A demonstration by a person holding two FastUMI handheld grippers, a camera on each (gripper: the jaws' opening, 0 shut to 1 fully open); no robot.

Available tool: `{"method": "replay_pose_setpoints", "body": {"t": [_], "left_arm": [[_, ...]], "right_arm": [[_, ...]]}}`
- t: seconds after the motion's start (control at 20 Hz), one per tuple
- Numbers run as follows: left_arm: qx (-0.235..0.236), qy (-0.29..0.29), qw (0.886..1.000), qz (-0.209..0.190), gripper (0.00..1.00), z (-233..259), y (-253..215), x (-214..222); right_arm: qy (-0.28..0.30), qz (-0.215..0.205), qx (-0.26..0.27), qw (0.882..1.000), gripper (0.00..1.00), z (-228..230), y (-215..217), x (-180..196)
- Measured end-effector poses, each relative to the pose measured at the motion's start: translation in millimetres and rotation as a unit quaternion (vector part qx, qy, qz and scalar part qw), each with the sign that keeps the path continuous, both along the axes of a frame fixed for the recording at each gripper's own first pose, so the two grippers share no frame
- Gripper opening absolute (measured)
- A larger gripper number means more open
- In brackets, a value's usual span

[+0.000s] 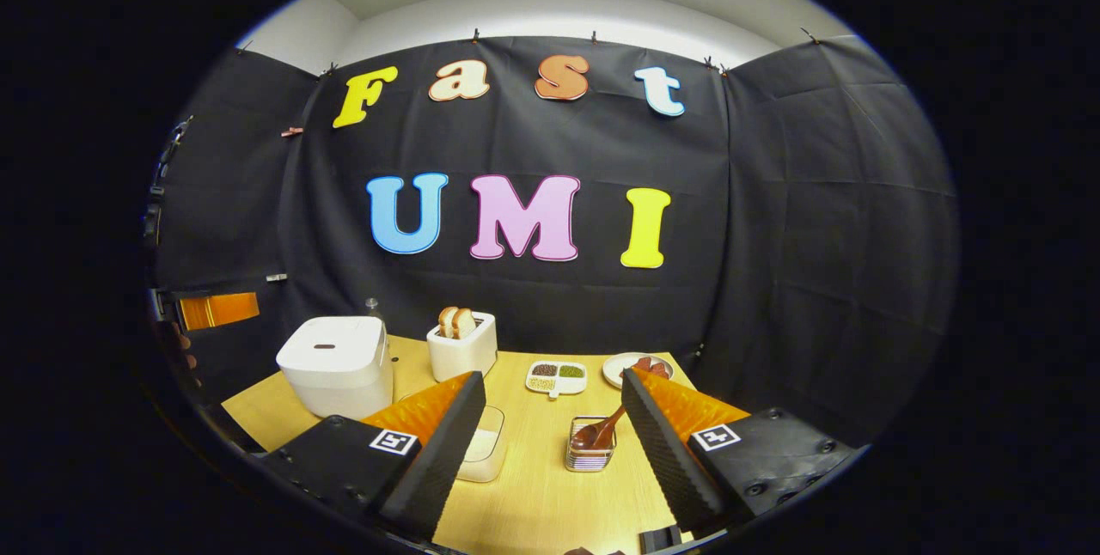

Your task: Close the left gripper, press the button to open the rice cooker; take a wooden spoon from the chopstick holder with the right hand, scoop a spoonful of rice and pour it into the rice cooker, then put the wooden spoon back into the chopstick holder.

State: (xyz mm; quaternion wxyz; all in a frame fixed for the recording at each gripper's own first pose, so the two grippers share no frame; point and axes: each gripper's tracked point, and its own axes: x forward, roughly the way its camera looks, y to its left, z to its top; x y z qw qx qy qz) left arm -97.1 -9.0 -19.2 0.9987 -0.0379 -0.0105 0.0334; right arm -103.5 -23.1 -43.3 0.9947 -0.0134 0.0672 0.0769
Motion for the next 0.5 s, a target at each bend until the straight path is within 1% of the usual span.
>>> {"method": "replay_pose_setpoints", "body": {"t": [0.05,0.15,0.25,0.3,0.5], "left_arm": [[0.014,-0.008,1.000,0.001,0.96,6.3,-1.3,-5.4],[0.036,-0.014,0.999,0.002,0.95,13.9,-4.6,-15.7],[0.044,-0.023,0.999,-0.005,0.95,21.1,-12.8,-22.0],[0.046,-0.024,0.999,-0.003,0.95,23.7,-11.0,-22.8],[0.046,-0.015,0.999,-0.009,0.96,21.9,-6.6,-17.9]], "right_arm": [[-0.008,-0.001,0.004,1.000,0.99,3.7,-5.2,-1.7],[-0.001,-0.009,0.017,1.000,0.99,3.1,-12.4,-6.4],[-0.007,-0.018,0.032,0.999,1.00,13.7,-17.3,-9.0],[-0.010,-0.020,0.036,0.999,1.00,17.4,-18.8,-8.5],[-0.005,-0.035,0.039,0.999,0.99,18.5,-21.3,-8.2]]}}
